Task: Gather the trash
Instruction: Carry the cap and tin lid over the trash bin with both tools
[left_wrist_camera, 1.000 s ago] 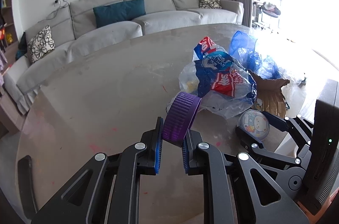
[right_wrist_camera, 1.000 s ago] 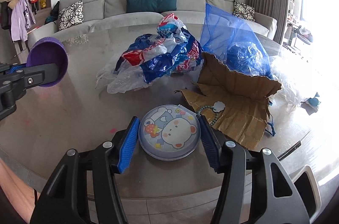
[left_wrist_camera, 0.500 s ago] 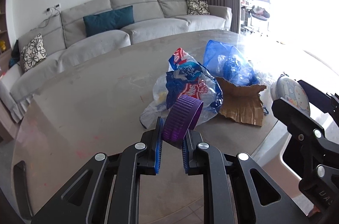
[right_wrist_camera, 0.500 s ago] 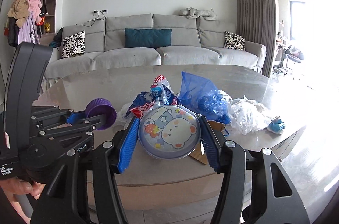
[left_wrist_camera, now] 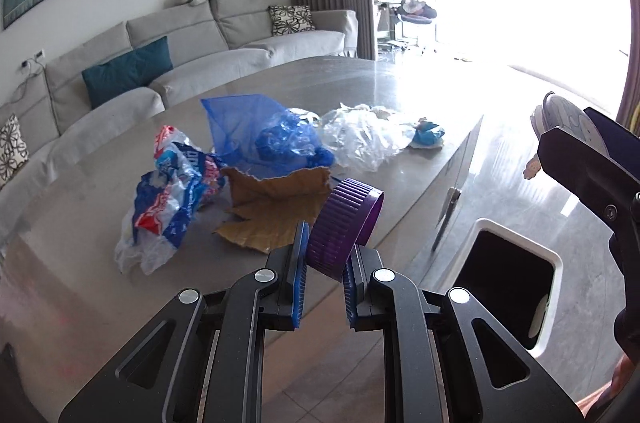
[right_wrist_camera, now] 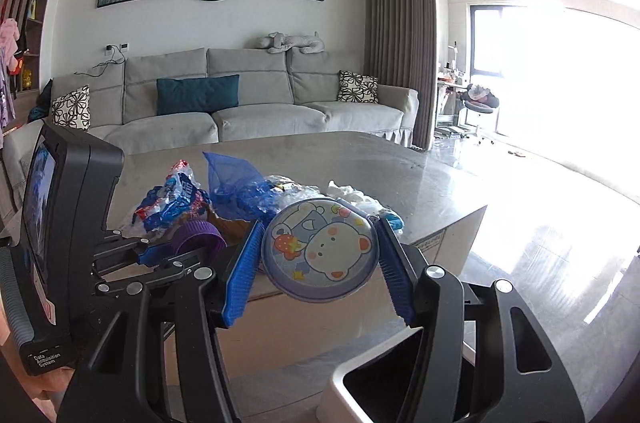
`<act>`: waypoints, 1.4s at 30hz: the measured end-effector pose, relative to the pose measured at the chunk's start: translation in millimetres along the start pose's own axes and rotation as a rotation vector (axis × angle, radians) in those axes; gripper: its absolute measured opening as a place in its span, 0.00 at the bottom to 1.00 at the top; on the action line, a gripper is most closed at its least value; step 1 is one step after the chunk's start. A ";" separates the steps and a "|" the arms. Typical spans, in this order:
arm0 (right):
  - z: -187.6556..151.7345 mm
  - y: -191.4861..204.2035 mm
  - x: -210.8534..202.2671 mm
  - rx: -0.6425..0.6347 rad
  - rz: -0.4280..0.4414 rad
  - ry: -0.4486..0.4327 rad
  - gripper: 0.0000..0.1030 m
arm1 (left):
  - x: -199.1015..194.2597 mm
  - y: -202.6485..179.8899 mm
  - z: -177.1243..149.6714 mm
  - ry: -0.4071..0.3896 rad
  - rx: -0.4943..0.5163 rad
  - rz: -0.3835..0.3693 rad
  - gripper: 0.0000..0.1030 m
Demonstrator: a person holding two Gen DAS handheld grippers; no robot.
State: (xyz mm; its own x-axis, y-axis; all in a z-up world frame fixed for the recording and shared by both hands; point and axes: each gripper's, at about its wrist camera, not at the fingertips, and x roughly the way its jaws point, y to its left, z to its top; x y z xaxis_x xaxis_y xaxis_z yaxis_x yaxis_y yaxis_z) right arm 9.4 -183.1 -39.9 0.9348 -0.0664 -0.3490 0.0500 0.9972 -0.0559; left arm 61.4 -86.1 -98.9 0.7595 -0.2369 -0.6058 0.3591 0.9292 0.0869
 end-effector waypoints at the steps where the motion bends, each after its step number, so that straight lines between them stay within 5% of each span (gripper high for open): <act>1: -3.3 -8.9 -1.3 0.007 -0.019 0.008 0.56 | 4.0 -11.4 1.5 0.003 0.005 -0.019 0.17; 14: -63.7 -104.9 -4.0 0.095 -0.220 0.100 0.56 | 46.0 -149.4 -7.3 0.010 0.200 -0.235 0.17; 25: -94.4 -144.5 44.9 -0.047 -0.113 0.278 0.56 | 85.6 -182.8 -31.5 0.051 0.211 -0.209 0.17; 28: -107.6 -161.7 57.2 0.010 -0.079 0.321 0.56 | 94.0 -190.6 -40.6 0.073 0.209 -0.193 0.17; 39: -134.7 -177.8 75.7 -0.061 -0.066 0.364 0.56 | 135.2 -220.0 -66.8 0.177 0.235 -0.195 0.17; 40: -133.3 -178.1 76.6 -0.064 -0.065 0.361 0.56 | 138.6 -222.0 -67.9 0.186 0.240 -0.205 0.19; 42: -133.1 -180.0 77.2 -0.060 -0.064 0.357 0.56 | 146.5 -227.5 -70.7 0.216 0.260 -0.211 0.40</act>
State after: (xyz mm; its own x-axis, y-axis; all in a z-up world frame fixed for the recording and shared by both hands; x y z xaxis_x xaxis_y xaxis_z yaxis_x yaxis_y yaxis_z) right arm 25.7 -372.3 -181.3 0.7479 -0.1476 -0.6472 0.0740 0.9874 -0.1396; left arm 52.6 -312.1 -263.3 0.5330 -0.3241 -0.7816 0.6411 0.7575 0.1231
